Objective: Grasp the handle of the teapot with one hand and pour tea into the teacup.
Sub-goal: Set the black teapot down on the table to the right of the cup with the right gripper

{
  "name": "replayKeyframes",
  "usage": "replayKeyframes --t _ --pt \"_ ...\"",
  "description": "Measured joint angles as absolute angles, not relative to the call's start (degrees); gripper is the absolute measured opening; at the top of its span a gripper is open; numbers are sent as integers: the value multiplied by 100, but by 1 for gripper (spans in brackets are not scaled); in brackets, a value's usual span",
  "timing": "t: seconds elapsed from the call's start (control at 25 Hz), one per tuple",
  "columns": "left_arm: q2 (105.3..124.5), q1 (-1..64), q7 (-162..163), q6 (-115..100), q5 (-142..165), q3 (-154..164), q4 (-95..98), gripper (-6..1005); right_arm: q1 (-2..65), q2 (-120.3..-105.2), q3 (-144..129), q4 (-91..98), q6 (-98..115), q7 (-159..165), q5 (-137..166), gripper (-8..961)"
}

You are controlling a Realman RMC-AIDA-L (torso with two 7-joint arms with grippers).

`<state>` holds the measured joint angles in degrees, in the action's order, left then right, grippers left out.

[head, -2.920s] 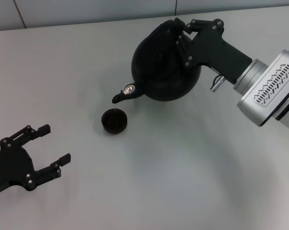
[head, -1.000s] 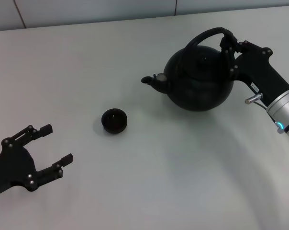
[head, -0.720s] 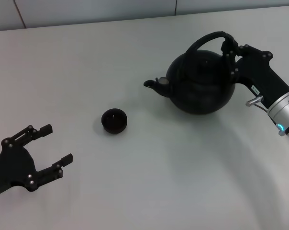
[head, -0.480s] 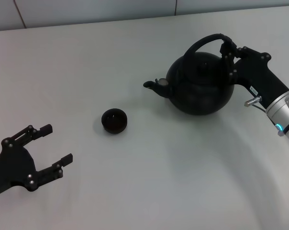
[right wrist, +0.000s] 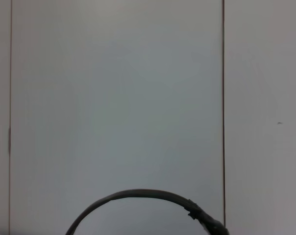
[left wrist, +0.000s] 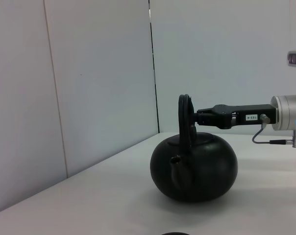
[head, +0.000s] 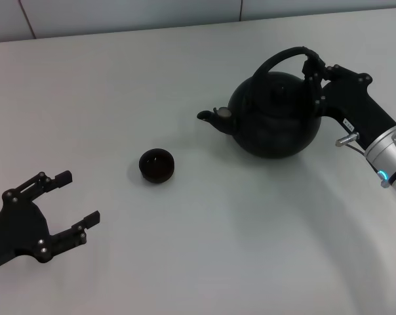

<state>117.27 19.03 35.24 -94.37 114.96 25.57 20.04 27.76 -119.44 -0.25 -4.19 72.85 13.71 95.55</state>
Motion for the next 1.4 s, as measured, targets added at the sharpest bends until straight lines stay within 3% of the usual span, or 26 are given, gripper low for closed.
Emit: replayKeyframes --t 0.48,0.72,0.92,1.4 --pt "11755 1884 3524 -9475 11467 2557 2004 808 2724 -11927 -15 -403 7370 1468 9537 248" --pt "11759 1873 3524 -9489 11430 2557 2004 808 2722 -11926 -35 -396 7367 1467 9545 466" --pt "11760 1872 3524 -9492 11428 2557 2004 808 2724 -11926 -53 -395 7378 1467 9552 557" --pt "11759 1859 3524 -9493 11425 2559 2004 808 2215 -11915 -75 -327 8104 1553 9626 598"
